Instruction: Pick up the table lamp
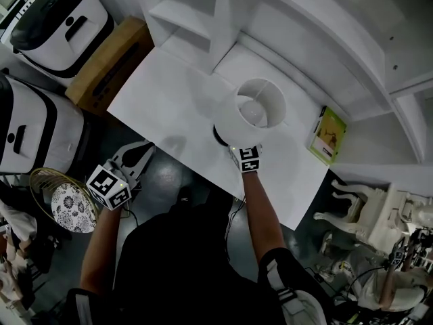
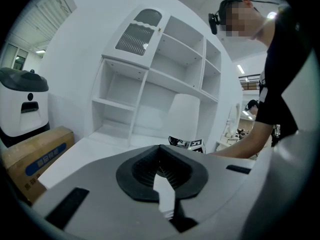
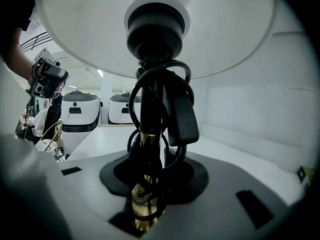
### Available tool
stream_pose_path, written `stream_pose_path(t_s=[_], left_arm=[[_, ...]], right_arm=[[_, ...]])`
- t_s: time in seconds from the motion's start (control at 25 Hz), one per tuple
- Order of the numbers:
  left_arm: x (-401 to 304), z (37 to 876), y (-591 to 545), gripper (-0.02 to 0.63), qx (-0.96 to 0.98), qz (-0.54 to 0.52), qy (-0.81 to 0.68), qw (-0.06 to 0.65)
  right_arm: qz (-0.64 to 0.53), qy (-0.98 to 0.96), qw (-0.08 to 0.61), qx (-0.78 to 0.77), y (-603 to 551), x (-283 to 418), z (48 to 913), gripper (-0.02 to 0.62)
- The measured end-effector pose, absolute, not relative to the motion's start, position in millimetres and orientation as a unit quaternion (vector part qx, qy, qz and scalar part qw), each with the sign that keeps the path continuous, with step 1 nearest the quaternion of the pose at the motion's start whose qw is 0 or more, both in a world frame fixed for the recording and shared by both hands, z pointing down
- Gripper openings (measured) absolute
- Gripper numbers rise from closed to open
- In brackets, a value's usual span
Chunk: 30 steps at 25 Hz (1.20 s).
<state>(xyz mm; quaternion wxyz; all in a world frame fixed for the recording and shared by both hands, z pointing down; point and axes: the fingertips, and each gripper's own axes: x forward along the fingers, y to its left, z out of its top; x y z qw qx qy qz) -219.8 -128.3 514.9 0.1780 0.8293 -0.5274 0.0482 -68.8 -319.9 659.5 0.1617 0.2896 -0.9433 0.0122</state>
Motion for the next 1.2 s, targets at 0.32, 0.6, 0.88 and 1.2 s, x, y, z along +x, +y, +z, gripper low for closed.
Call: stream_pose_path(t_s=[0.32,0.6,0.88,1.2], left_arm=[[-226.4,521.4,-120.1,0.011,0.823,0.054,-0.534,0.184],[-231.7,527.4,-112.7,0.011,0.817,0.053,-0.541,0.193],[-231.2,527.4,-112.9,0.011,0.82,0.04,-0.538,0.191],[-226.2,511.9,-119.0,0.011,0.827,0.006,-0.532,0.181]], right_arm=[[0.014,-0.938,0.158,0.309,-320.0,-68.6,656.7,0.112],[0.004,-0.939,0.137,0.316,-318.3,-65.6,645.3,0.101],[-0.004,-0.938,0.156,0.311,-313.6,-64.7,632.2,0.1],[0.012,-0.939,0.162,0.303,-296.8,-60.4,595.2,0.1]])
